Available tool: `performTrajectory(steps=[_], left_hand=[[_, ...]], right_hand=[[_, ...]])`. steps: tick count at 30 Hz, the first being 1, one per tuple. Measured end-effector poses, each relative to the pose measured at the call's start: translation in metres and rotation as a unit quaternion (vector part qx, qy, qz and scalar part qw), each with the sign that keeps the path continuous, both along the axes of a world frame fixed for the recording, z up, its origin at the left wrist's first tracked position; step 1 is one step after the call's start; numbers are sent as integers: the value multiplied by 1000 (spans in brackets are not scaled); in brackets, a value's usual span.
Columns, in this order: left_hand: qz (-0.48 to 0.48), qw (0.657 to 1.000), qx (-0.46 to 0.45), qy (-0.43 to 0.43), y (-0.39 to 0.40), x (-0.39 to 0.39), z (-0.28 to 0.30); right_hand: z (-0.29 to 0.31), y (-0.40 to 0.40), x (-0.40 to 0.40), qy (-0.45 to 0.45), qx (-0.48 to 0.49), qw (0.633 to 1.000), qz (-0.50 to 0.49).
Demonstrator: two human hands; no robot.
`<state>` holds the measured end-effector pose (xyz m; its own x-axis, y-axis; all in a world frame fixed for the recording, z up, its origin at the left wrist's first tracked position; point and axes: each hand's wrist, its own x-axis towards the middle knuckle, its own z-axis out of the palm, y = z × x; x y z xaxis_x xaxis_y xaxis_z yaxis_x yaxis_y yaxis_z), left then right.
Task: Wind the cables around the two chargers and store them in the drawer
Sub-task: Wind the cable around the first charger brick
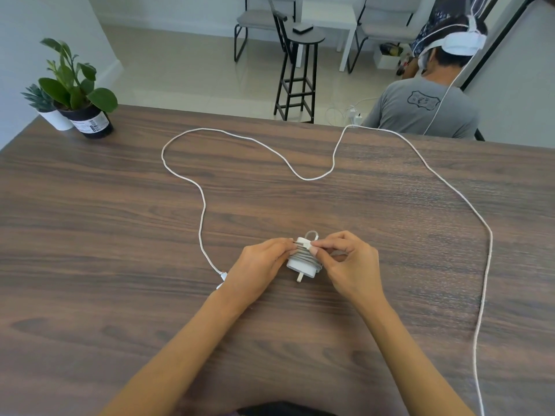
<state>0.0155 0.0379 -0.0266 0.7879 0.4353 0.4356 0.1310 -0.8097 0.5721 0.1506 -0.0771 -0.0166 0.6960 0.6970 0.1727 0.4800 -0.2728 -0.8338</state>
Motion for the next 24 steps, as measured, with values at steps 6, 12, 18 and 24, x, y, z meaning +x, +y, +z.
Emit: performTrajectory(steps=[6, 12, 18, 24], left_hand=[[-58, 994, 90, 37, 3, -7, 3], [-79, 987, 116, 76, 5, -10, 0], [4, 993, -122, 3, 14, 2, 2], [-3, 925, -374, 70, 22, 6, 5]], right_hand=[[3, 0, 0, -3, -4, 1000, 10], [3, 0, 0, -4, -16, 1000, 12], [4, 0, 5, 34, -27, 999, 17], [4, -3, 6, 39, -13, 999, 19]])
